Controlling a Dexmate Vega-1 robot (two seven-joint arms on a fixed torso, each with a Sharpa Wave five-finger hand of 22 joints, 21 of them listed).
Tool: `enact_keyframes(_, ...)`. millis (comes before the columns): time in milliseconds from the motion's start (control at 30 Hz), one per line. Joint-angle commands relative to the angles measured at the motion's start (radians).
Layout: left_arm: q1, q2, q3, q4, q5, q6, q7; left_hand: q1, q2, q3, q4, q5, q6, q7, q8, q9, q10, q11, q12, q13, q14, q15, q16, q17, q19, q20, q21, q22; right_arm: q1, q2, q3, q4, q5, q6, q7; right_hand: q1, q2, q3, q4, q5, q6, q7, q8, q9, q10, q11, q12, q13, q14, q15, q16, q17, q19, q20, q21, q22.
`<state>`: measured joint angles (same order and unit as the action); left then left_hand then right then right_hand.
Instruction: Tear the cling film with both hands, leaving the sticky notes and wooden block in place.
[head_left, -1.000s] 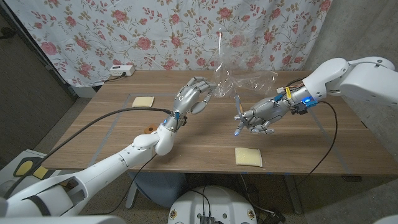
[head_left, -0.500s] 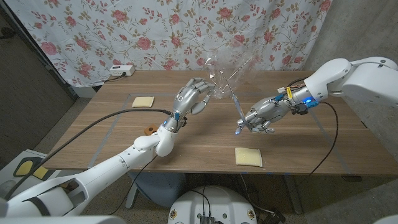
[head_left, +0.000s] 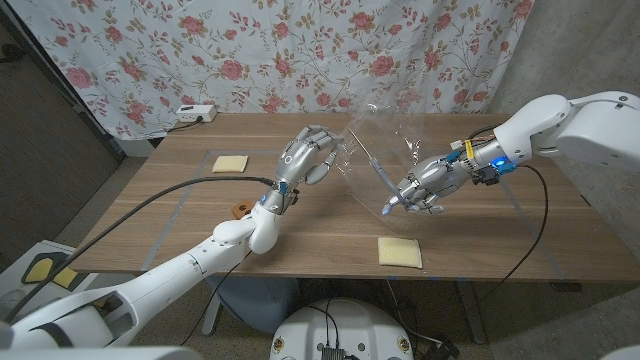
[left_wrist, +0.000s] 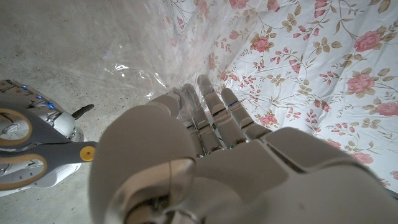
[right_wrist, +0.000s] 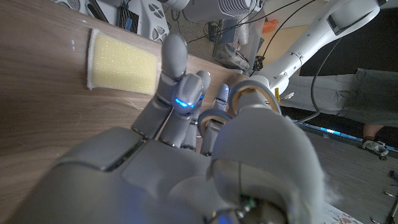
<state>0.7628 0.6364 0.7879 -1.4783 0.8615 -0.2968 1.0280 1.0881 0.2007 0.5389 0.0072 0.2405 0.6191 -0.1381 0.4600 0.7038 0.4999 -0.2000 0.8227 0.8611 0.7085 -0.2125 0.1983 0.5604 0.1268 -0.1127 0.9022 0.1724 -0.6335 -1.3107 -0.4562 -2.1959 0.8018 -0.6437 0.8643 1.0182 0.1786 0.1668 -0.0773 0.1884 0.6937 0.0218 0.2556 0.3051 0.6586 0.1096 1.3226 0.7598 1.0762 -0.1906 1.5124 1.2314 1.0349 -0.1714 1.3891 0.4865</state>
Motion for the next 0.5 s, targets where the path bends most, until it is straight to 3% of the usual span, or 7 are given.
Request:
enact_keyframes(33,0.016,0.003,-0.008,-0.011,0.000,0.019,-0.002,0.001,-0.005,0.005,0.005,0.006,-0.002,0.004,0.004,0.000,0.005,-0.001,0.006,0.002,-0.007,-0.015,0.007,0.003,0.003,-0.002,-0.002,0.002,-0.014,-0.005,0.010,0.008,0.014,0.004,-0.006,-0.035,-0.016,-0.001,0.019,-0.008,0.074,0.068,-0.004,0.008,0.213,-0.196,0.001,-0.001,0.017,-0.013,-0.003,0.001,0.002,-0.047,0.010,-0.004)
enact_keyframes(300,0.022,0.006,-0.020,-0.006,-0.005,0.041,0.009,0.001,-0.005,0.005,0.005,0.006,-0.001,0.007,0.006,-0.002,0.005,-0.001,0.007,0.002,-0.005,-0.015,0.008,0.003,0.004,-0.002,-0.003,0.002,-0.034,-0.007,0.023,0.009,0.032,0.011,-0.032,-0.083,-0.035,-0.012,0.036,-0.010,0.075,0.076,-0.013,0.012,0.218,-0.197,-0.001,-0.005,0.024,-0.012,-0.002,0.002,0.010,-0.047,0.019,-0.017)
enact_keyframes(500,0.039,0.009,-0.035,-0.001,-0.028,0.060,0.019,0.001,-0.005,0.005,0.005,0.006,-0.002,0.006,0.006,-0.004,0.005,0.000,0.008,-0.001,-0.004,-0.015,0.009,0.003,0.005,-0.001,-0.003,0.002,-0.083,-0.015,0.062,0.027,0.090,0.060,-0.063,-0.090,-0.038,-0.011,0.035,-0.009,0.074,0.075,-0.016,0.014,0.217,-0.197,0.000,-0.002,0.025,-0.013,-0.001,0.002,0.012,-0.047,0.021,-0.020)
